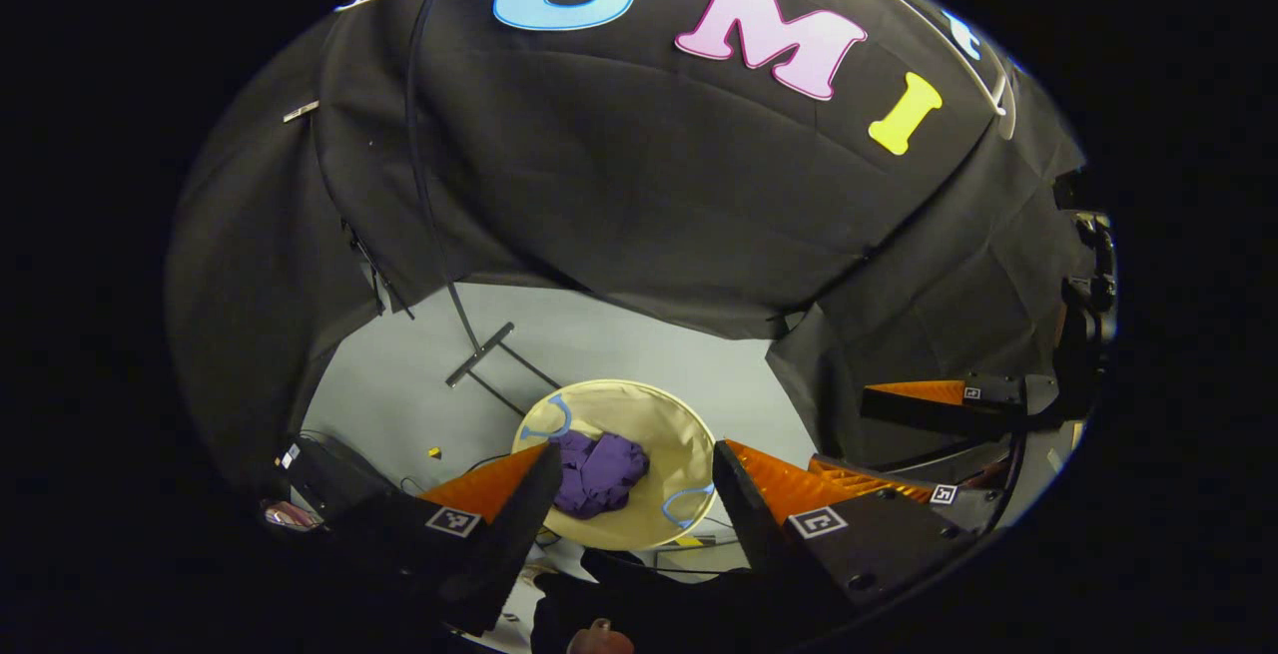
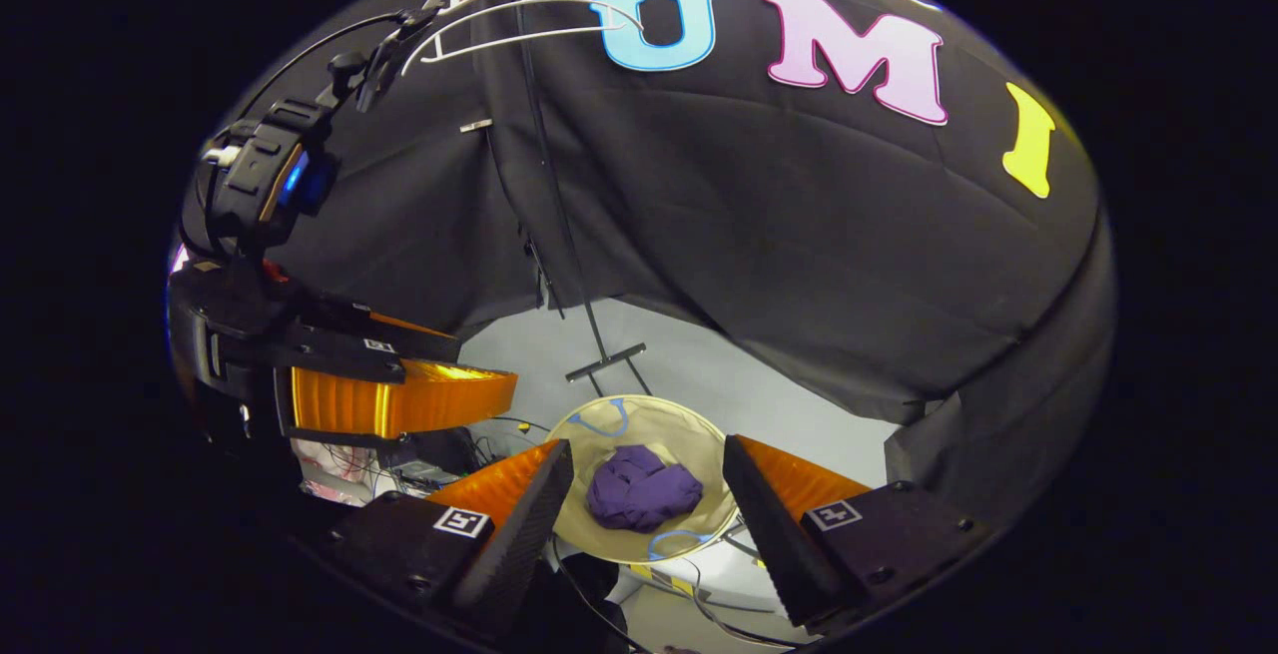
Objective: Grasp the clothes on the hanger with both hands and then place them into the laundry hamper below.
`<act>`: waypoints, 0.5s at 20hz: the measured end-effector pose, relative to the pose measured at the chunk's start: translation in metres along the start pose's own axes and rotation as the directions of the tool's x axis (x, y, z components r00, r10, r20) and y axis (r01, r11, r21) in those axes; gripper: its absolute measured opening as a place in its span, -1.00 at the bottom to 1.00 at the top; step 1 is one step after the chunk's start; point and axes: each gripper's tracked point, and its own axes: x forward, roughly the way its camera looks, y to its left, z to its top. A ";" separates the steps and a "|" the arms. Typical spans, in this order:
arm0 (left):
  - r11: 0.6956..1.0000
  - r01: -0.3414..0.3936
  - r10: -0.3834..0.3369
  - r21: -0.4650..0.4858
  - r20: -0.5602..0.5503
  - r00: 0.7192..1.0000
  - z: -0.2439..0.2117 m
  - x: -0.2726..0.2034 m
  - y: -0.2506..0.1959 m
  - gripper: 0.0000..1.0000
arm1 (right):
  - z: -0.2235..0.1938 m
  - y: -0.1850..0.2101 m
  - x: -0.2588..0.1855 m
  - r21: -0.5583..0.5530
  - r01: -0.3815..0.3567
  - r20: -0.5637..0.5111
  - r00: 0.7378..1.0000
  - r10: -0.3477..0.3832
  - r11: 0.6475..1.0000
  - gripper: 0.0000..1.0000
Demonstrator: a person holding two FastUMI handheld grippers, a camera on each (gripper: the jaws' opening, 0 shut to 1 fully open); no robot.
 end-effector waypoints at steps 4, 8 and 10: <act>1.000 0.015 -0.018 0.022 0.103 0.995 0.025 -0.023 -0.002 0.91 | 0.025 -0.004 -0.013 0.042 0.023 0.085 0.996 -0.027 0.999 0.98; 0.995 0.059 -0.076 0.086 0.215 0.974 0.044 -0.061 -0.013 0.92 | 0.046 0.006 -0.037 0.093 0.041 0.159 0.986 -0.055 0.995 0.97; 0.988 0.060 -0.099 0.142 0.282 0.954 0.055 -0.082 -0.015 0.91 | 0.059 0.012 -0.052 0.108 0.052 0.206 0.976 -0.074 0.993 0.97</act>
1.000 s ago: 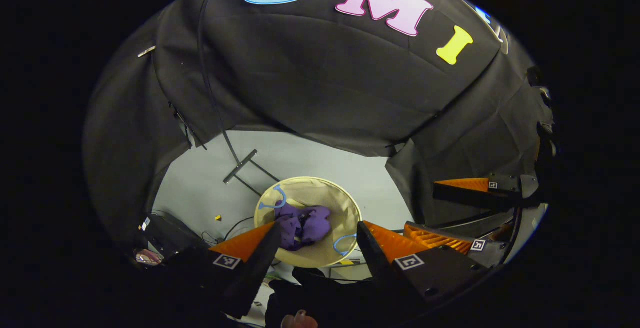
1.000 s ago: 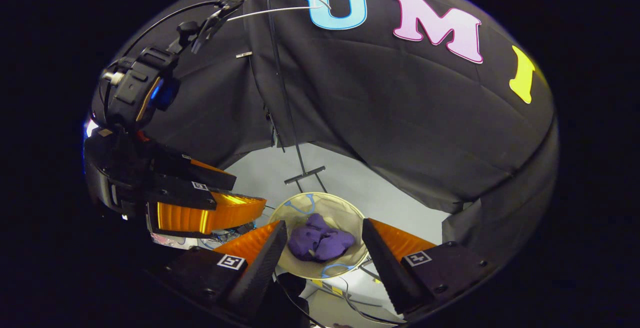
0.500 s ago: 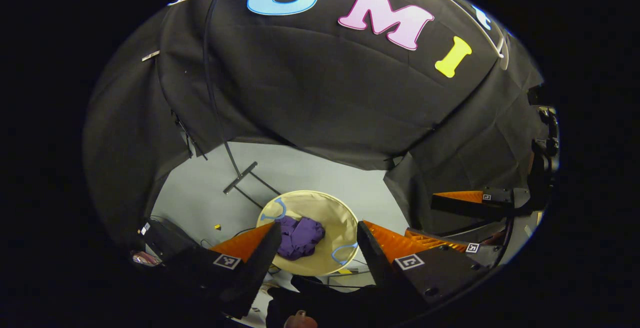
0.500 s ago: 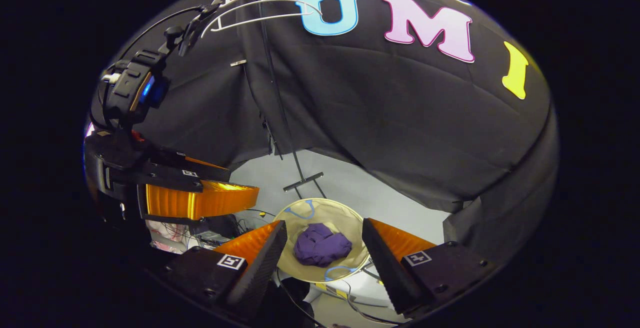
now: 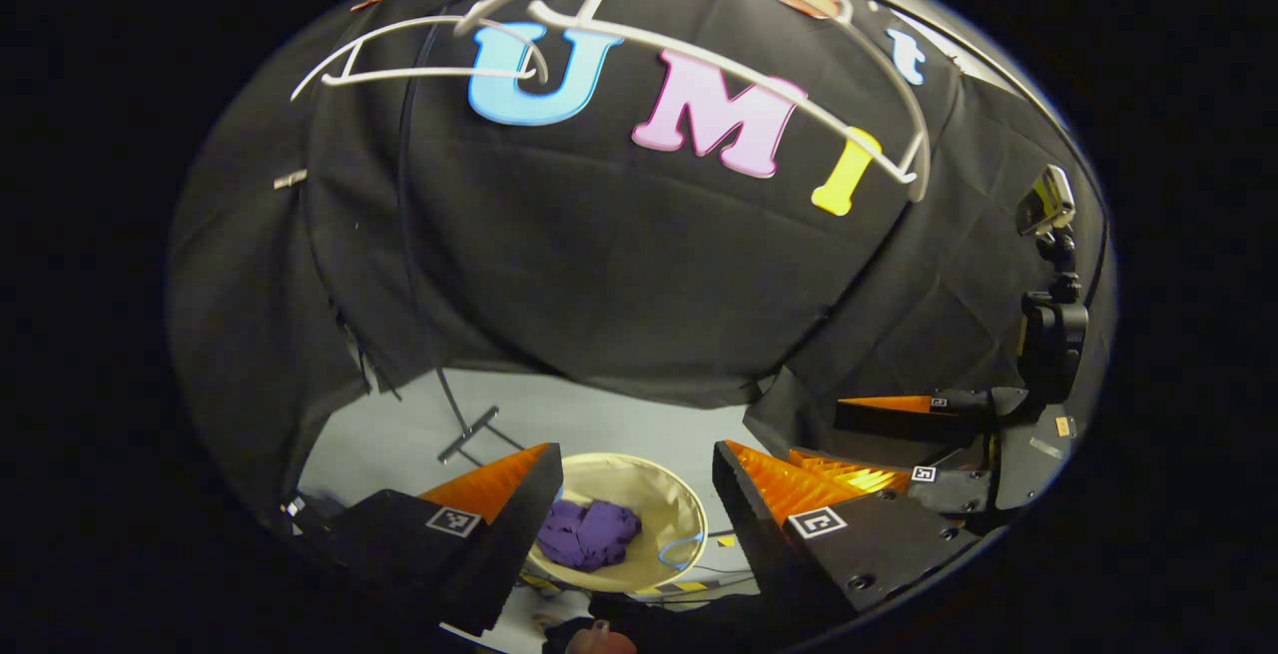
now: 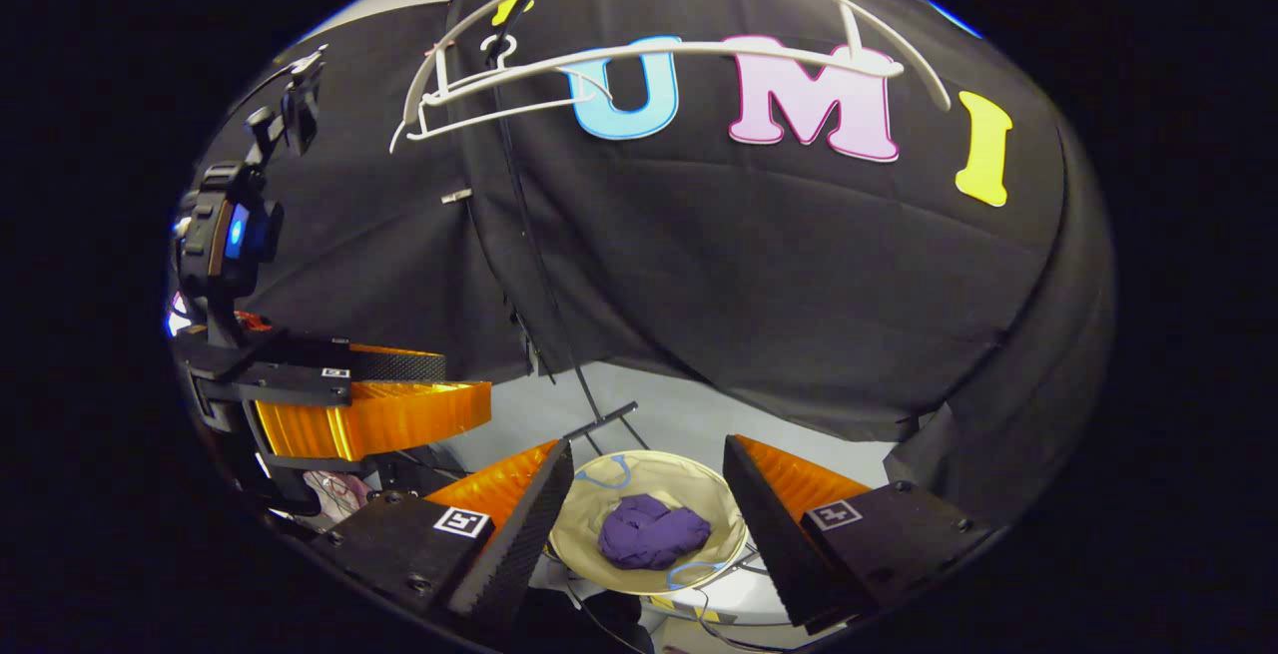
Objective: Grasp the clothes on the hanger with both hands and then place them into the laundry hamper below.
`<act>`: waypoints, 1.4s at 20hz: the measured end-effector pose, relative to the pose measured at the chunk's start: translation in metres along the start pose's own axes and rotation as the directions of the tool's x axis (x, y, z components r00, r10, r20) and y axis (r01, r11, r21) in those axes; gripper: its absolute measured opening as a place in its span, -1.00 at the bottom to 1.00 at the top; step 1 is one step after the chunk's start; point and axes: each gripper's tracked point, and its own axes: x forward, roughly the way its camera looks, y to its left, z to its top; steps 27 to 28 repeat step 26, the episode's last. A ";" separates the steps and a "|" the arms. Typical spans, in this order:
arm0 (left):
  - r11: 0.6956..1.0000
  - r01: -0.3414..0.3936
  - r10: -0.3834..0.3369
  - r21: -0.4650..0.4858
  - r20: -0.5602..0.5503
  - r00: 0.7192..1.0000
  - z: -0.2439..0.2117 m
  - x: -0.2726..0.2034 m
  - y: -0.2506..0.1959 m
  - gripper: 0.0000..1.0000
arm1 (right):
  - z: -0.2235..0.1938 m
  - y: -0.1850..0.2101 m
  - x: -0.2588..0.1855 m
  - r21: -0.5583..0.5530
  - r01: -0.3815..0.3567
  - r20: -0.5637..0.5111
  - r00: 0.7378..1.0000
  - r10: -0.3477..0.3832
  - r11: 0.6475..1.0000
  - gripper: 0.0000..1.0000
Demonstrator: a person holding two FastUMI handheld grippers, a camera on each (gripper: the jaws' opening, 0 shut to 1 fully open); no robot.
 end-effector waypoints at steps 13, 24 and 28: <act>0.966 0.028 -0.160 0.257 0.508 0.847 0.101 -0.158 -0.018 0.89 | 0.134 0.071 -0.140 0.023 0.117 0.583 0.805 -0.109 0.993 0.95; 0.952 0.091 -0.266 0.291 0.647 0.715 0.096 -0.273 -0.017 0.89 | 0.131 0.116 -0.250 0.128 0.281 0.761 0.587 -0.276 0.951 0.96; 0.949 0.112 -0.282 0.295 0.629 0.724 0.086 -0.279 -0.011 0.89 | 0.123 0.121 -0.262 0.171 0.296 0.759 0.568 -0.317 0.940 0.96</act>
